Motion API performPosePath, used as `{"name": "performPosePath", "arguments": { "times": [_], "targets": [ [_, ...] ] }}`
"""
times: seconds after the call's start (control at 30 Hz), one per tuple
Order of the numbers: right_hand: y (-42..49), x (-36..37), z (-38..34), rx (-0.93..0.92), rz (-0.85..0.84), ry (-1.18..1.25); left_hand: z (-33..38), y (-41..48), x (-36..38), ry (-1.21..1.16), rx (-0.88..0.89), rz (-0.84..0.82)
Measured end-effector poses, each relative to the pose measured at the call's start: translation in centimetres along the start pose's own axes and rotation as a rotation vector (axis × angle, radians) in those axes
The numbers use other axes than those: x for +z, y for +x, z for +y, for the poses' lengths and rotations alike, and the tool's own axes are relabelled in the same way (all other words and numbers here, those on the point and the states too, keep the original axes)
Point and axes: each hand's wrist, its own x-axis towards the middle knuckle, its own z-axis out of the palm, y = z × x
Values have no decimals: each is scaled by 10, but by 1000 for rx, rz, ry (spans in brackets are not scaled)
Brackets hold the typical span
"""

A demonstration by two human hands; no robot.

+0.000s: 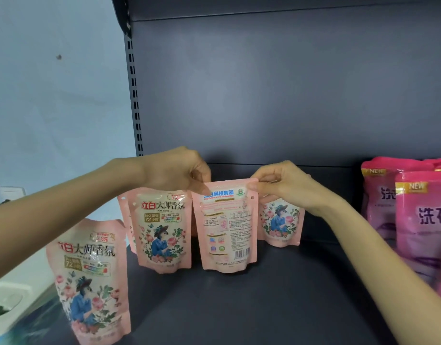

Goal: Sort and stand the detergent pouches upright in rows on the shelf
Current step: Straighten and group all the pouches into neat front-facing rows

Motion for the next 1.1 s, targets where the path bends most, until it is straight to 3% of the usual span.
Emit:
{"name": "performPosePath", "arguments": {
  "times": [0.13,0.2,0.33,0.5,0.63,0.8,1.1],
  "targets": [
    [4,2,15,36,47,182,7,7,3,-250,-12,-95],
    [5,3,23,52,43,228,7,11,7,-338,-9,-59],
    [6,3,29,63,16,339,8,17,17,-9,180,187],
    [8,7,36,55,-44,410,24,21,29,253,299,148],
    [9,8,39,88,-55,430,29,28,29,387,286,136],
    [8,5,39,110,-74,263,34,34,27,420,278,143],
    [-2,-17,21,148,-43,129,50,51,29,455,102,54]
  ]
}}
